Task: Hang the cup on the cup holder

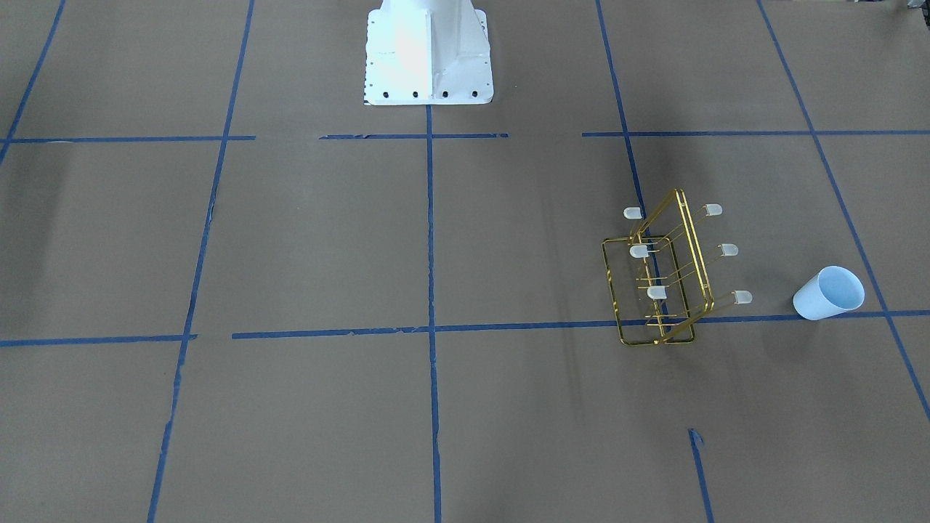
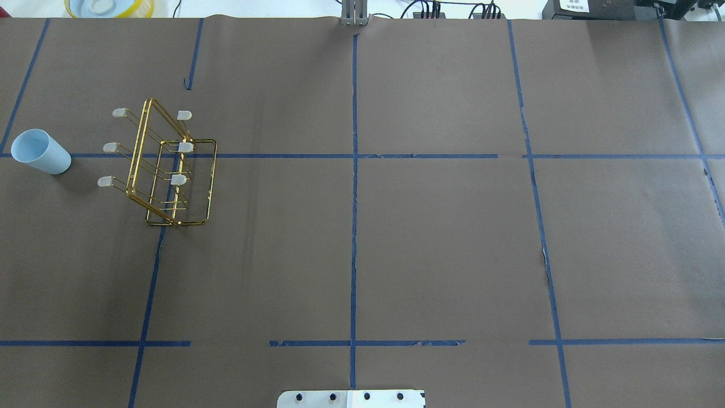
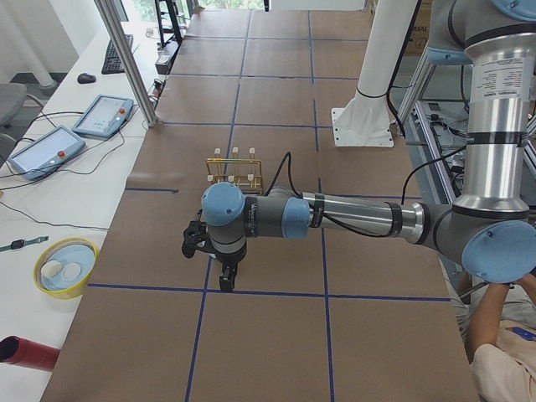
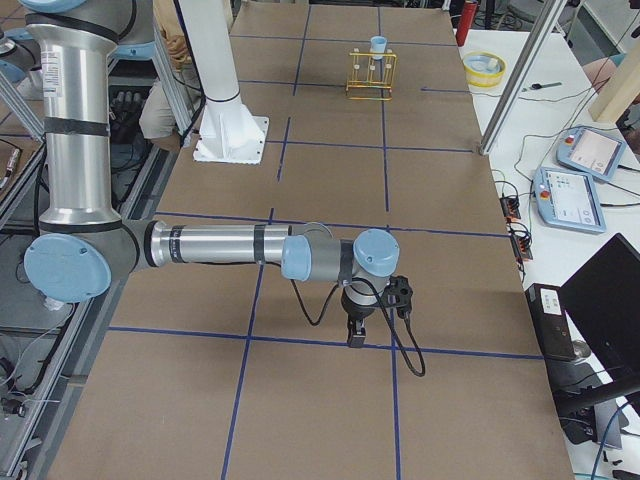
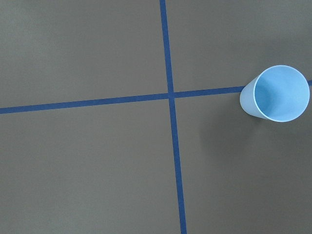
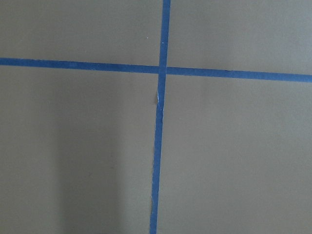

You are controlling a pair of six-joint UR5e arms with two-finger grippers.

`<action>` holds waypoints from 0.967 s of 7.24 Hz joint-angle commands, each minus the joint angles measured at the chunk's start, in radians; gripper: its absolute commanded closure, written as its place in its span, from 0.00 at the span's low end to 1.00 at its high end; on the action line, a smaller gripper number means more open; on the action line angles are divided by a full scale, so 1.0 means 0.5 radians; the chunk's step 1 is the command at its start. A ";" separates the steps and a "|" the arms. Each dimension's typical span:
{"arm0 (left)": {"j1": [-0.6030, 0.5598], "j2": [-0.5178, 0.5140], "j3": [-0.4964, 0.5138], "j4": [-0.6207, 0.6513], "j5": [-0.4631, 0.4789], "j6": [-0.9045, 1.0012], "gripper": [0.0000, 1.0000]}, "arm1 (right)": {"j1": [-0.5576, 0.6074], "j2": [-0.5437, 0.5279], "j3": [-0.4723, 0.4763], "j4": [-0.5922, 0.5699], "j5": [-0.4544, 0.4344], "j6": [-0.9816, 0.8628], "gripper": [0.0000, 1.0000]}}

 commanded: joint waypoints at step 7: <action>0.002 -0.030 -0.001 -0.012 -0.003 -0.021 0.00 | 0.000 -0.002 0.000 0.000 0.002 0.000 0.00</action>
